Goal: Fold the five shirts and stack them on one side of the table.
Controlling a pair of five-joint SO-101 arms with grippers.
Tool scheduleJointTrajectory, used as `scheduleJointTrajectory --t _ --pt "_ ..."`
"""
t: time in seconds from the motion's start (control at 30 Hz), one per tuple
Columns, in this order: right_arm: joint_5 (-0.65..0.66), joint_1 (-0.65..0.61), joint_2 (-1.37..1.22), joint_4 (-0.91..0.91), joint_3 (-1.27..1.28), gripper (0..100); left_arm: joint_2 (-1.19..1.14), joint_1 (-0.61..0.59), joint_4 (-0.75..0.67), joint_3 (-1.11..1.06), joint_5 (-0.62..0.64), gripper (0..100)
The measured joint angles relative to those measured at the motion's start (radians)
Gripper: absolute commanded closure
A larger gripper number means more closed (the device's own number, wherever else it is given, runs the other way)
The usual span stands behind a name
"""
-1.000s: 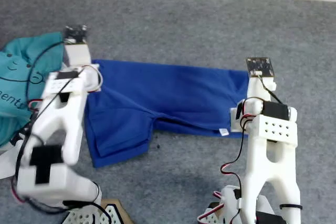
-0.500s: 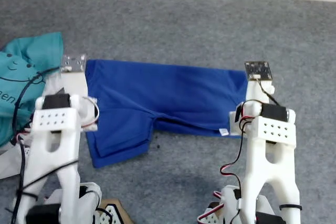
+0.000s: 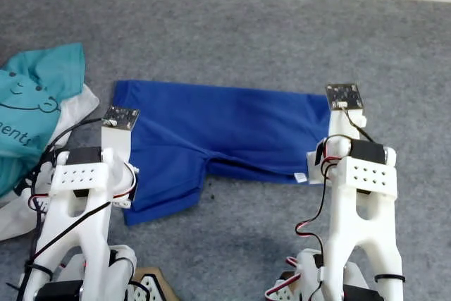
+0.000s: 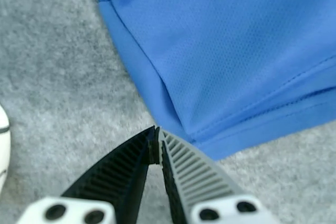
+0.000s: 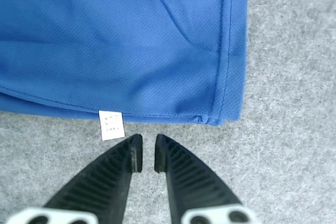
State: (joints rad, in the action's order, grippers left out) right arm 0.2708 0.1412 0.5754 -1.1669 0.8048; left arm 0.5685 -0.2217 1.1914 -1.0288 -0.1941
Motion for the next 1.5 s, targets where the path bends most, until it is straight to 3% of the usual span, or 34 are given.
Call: scheduleJointTrajectory --t 0.17,0.27,0.43,0.77,1.03,1.13,1.33,1.5 --pt "0.000 0.000 0.000 0.026 0.020 93.7 0.006 0.000 -0.017 0.000 0.000 75" --pt "0.000 0.000 0.000 0.066 0.061 93.6 0.008 0.000 0.018 0.000 0.000 68" --pt "0.002 0.000 0.002 0.106 0.104 93.5 0.009 0.000 0.089 0.000 0.000 68" --pt "0.028 0.000 0.002 0.110 0.106 93.5 0.009 0.000 0.087 -0.032 0.000 68" --pt "0.028 0.002 0.002 0.110 0.106 93.5 0.009 0.000 -0.068 -0.141 0.000 68" --pt "0.028 0.002 0.002 0.110 0.106 93.5 0.009 0.000 -0.114 -0.144 0.000 73" --pt "0.028 0.009 0.002 0.110 0.106 93.5 0.011 0.006 -0.195 -0.150 0.000 99" --pt "0.028 0.021 0.002 0.110 0.106 93.5 0.011 0.008 -0.279 -0.183 0.000 98"
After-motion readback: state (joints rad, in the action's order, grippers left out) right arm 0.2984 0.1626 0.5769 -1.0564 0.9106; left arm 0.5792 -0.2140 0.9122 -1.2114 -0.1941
